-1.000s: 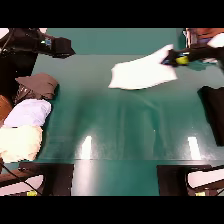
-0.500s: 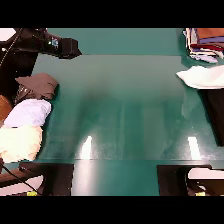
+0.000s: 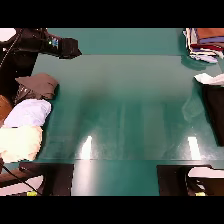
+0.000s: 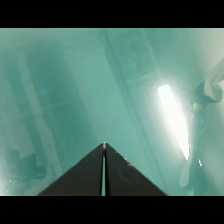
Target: Fold the shirts.
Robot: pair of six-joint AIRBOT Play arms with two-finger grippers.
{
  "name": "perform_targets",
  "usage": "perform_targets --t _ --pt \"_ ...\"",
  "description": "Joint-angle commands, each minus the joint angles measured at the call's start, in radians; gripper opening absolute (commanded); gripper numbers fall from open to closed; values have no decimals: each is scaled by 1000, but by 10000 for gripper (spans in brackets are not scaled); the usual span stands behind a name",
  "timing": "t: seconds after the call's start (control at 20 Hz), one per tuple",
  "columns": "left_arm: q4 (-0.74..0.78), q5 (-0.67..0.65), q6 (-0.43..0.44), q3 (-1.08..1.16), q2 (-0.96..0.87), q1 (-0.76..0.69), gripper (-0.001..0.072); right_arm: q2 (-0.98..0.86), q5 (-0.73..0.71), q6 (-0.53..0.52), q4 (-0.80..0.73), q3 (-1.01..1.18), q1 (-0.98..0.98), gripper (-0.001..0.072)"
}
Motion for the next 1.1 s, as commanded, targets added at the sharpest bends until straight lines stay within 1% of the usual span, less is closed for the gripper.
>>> perform_targets --t 0.0,0.2,0.3,0.45,0.6,0.7,0.75,0.8,0.85,0.9,0.95,1.05 --pt "14 -1 2 0 0 -1 24 0 85 6 0 77 -24 16" --pt "24 -1 17 0 0 -1 25 5 209 24 -23 85 -79 17" --pt "25 -1 21 0 0 -1 24 17 256 28 -108 84 -99 16" --pt "25 -1 29 0 0 -1 24 41 298 65 -265 84 -109 17" --pt "26 -1 29 0 0 -1 24 44 369 106 -362 78 -109 17" --pt "26 -2 41 0 0 -1 25 66 390 110 -423 20 -109 21" --pt "26 -3 52 0 0 -1 24 83 392 110 -464 -26 -109 86" --pt "26 -3 54 0 0 -1 25 99 399 109 -510 -68 -109 278" --pt "26 -3 55 0 0 -1 24 113 407 109 -568 -108 -109 434" --pt "26 -4 55 0 0 -1 24 127 409 110 -621 -148 -109 540" --pt "26 -4 55 0 0 -1 24 139 408 110 -650 -180 -113 575" --pt "26 -4 55 0 0 -1 24 164 404 117 -624 -222 -122 576"
